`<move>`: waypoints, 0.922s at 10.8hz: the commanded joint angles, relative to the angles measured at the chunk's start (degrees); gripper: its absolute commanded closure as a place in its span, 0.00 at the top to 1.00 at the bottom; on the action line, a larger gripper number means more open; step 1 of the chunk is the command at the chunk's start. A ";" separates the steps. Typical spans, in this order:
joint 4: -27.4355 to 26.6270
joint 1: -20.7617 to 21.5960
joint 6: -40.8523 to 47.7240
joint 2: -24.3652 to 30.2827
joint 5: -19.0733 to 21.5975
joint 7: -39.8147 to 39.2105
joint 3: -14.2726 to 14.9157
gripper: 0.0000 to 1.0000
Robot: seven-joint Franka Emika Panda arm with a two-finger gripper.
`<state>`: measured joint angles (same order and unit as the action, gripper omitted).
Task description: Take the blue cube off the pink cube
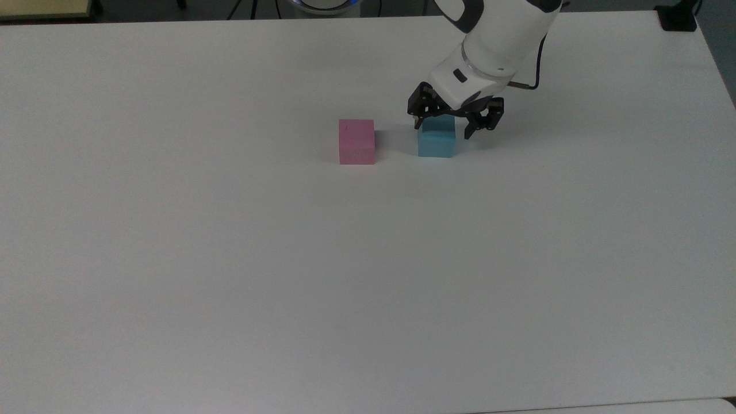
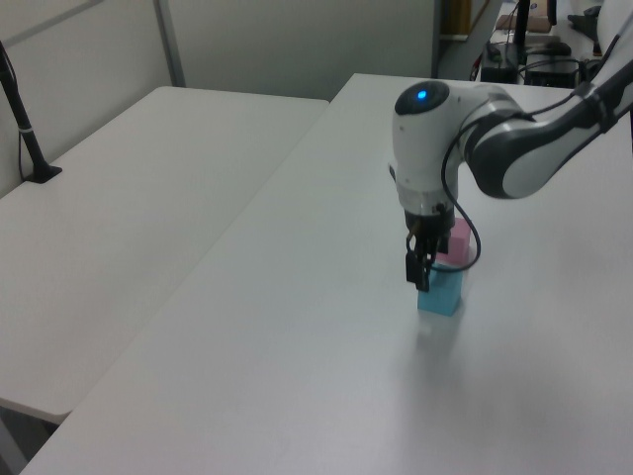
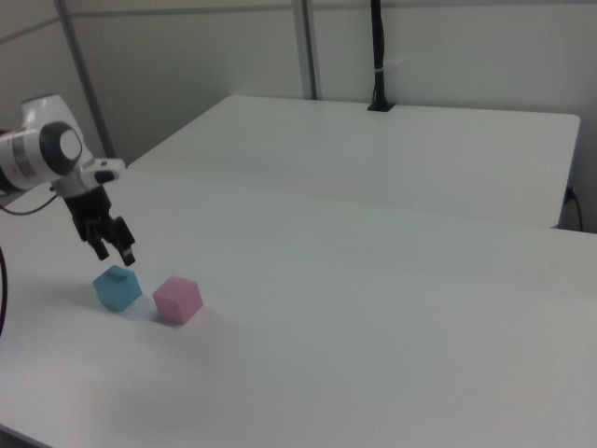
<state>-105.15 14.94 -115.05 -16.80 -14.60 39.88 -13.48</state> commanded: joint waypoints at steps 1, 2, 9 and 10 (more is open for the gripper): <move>1.16 -3.32 9.65 9.83 0.87 0.55 0.12 1.00; 1.69 -4.47 11.33 12.38 2.02 0.37 0.38 1.00; 7.56 -9.11 21.10 25.68 8.44 -29.27 19.70 1.00; 10.02 -12.44 21.01 24.98 10.44 -33.51 20.07 1.00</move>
<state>-99.56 6.91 -95.10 8.99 -7.67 16.62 4.34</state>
